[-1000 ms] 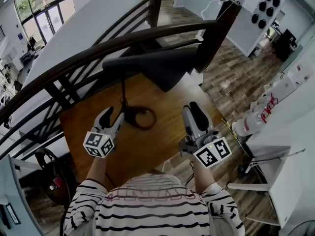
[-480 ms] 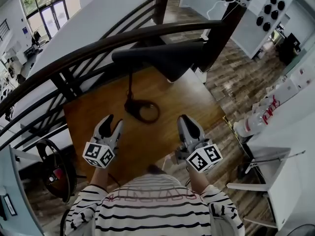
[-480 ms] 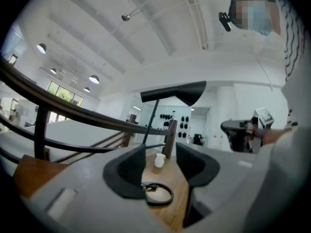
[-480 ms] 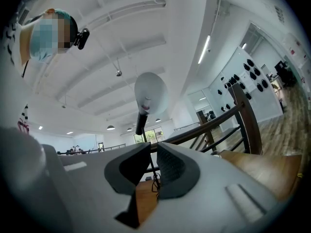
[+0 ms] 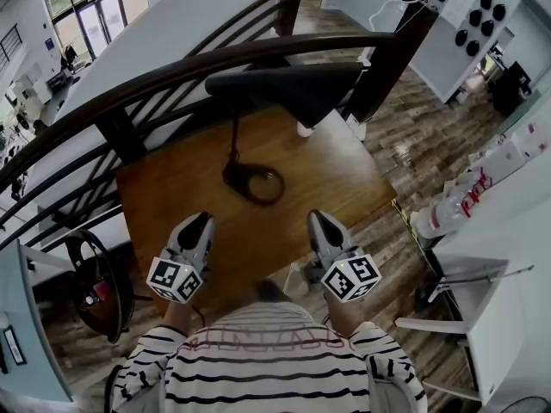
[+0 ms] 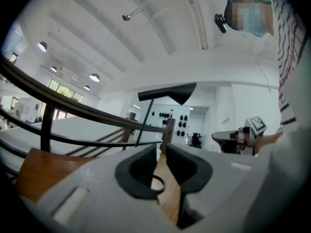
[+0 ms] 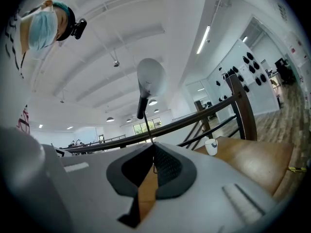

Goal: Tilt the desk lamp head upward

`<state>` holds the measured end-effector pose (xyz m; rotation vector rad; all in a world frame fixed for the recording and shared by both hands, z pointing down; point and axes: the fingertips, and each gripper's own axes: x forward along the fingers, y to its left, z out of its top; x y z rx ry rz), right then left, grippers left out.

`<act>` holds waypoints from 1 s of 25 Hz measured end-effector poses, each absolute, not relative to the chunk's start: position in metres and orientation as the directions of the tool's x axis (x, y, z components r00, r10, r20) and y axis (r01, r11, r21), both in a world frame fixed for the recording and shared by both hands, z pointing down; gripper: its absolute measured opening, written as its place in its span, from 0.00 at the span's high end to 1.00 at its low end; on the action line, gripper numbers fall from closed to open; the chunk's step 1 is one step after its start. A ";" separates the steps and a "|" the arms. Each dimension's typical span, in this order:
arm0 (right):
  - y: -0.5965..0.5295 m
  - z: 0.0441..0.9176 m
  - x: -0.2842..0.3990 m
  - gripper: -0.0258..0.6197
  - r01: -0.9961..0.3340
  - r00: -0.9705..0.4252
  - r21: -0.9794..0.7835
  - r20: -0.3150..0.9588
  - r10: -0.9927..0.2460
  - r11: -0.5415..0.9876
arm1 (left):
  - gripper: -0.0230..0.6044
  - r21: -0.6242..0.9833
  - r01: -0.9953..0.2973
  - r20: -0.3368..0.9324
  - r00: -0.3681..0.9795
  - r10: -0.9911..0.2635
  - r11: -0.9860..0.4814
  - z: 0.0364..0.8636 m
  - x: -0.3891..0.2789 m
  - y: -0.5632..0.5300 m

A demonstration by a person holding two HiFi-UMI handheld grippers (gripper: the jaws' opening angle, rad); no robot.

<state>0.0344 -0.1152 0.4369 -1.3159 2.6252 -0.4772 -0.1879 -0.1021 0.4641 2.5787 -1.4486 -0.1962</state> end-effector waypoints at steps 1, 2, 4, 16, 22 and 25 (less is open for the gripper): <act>-0.112 0.440 0.032 0.96 -0.747 -0.601 -0.357 0.002 -0.799 0.561 | 0.88 0.216 -0.832 -0.028 0.518 -0.855 -0.511 0.464 -0.189 -0.098; -0.109 0.444 0.030 0.96 -0.744 -0.607 -0.359 0.008 -0.795 0.564 | 0.89 0.214 -0.832 -0.027 0.518 -0.855 -0.511 0.464 -0.190 -0.095; -0.104 0.449 0.026 0.96 -0.739 -0.616 -0.364 0.023 -0.788 0.567 | 0.93 0.214 -0.833 -0.027 0.517 -0.856 -0.510 0.464 -0.191 -0.088; -0.071 0.476 0.004 0.96 -0.733 -0.647 -0.358 0.102 -0.756 0.579 | 0.96 0.228 -0.827 -0.017 0.525 -0.851 -0.514 0.474 -0.194 -0.048; -0.062 0.484 -0.006 0.96 -0.738 -0.652 -0.335 0.131 -0.747 0.586 | 0.96 0.237 -0.822 0.002 0.533 -0.846 -0.518 0.479 -0.195 -0.039; -0.062 0.485 -0.009 0.96 -0.741 -0.650 -0.332 0.140 -0.746 0.583 | 0.96 0.236 -0.821 0.007 0.536 -0.844 -0.519 0.480 -0.196 -0.038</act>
